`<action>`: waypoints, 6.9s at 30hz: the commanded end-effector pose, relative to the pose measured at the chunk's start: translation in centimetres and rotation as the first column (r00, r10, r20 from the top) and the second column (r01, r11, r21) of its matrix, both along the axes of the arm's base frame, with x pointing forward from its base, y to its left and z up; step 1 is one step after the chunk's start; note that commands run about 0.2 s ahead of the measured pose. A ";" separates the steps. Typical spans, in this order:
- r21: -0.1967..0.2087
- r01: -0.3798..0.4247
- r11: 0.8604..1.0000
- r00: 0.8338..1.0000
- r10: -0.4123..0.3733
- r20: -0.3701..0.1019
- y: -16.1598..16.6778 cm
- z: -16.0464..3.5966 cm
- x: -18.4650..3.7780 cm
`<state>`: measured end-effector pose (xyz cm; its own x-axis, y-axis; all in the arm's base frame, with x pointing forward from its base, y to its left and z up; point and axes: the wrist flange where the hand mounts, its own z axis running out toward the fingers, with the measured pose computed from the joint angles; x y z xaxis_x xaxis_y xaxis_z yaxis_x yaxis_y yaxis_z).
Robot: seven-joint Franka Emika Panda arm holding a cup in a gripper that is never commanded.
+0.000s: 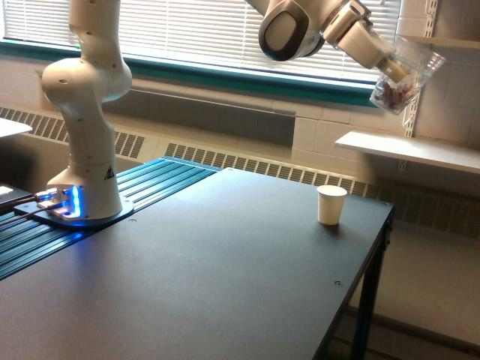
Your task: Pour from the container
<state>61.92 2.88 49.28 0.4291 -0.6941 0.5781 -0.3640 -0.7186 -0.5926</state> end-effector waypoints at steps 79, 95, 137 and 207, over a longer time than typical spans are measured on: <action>0.490 0.417 0.766 0.700 0.074 -0.711 25.8 -21.0 -15.7; 0.473 0.475 0.742 0.643 0.075 -0.763 25.7 -22.5 -15.3; 0.408 0.633 0.658 0.512 0.039 -0.858 24.2 -24.5 -12.0; 0.376 0.725 0.576 0.368 0.137 -0.920 23.9 -24.2 -12.2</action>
<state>49.73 27.37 24.61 -0.0140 -0.8100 -0.5863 -0.9999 0.0095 0.0107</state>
